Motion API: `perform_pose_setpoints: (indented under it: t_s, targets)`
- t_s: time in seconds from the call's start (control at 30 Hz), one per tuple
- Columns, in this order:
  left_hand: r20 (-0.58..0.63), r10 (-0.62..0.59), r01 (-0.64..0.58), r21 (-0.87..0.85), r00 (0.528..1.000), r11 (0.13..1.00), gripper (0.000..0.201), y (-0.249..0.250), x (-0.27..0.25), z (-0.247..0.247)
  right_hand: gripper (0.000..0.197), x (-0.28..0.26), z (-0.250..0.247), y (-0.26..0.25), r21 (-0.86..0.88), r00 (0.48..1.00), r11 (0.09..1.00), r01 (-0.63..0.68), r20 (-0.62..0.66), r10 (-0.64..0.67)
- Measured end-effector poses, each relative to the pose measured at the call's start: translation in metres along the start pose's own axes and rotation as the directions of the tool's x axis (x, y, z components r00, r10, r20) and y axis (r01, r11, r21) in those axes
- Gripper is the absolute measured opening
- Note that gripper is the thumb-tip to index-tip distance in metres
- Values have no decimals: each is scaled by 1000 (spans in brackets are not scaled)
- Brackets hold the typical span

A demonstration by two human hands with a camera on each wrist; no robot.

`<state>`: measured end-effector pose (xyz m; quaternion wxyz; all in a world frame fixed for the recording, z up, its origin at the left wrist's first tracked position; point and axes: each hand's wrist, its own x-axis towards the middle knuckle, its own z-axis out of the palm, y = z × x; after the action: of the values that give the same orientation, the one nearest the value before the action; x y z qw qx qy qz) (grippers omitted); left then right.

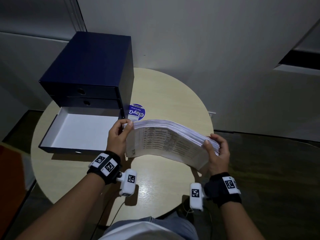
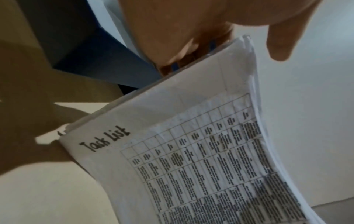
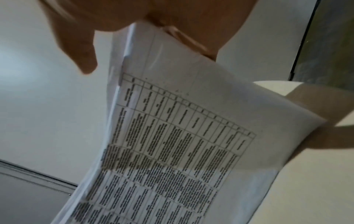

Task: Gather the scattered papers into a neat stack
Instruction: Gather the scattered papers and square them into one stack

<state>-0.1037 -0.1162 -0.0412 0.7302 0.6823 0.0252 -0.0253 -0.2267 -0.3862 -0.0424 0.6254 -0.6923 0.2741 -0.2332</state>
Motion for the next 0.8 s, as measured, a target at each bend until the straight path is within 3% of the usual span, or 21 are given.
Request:
perform_pose_setpoints:
  t_s: [0.1, 0.4, 0.47, 0.6, 0.63, 0.73, 0.8]
  targets:
    - [-42, -3, 5, 56, 999, 998, 22, -1, 6, 4, 8, 4, 8, 0, -94, 998, 995, -40, -55, 35]
    - [-78, 7, 2, 114, 997, 993, 19, -5, 12, 5, 5, 11, 11, -4, -89, 988, 996, 1, -152, -15]
    - [-36, 16, -12, 111, 999, 994, 24, -5, 8, 2, 9, 8, 9, -5, -66, 992, 997, -27, -124, 19]
    - [205, -3, -21, 112, 979, 993, 47, -13, 0, -11, 70, -2, -10, 1, 45, 995, 998, -52, 90, 48]
    - [227, -25, -16, 174, 974, 985, 51, -16, 0, -13, 76, -3, -16, 4, 59, 986, 995, -80, 154, 70]
    - [160, -102, 38, 362, 982, 931, 41, -18, 2, -12, 68, -5, -21, 15, -5, 953, 988, -152, 265, 148]
    - [102, -164, 120, 339, 981, 933, 31, -17, 4, -8, 47, -3, -14, 19, -134, 965, 980, -149, 197, 174]
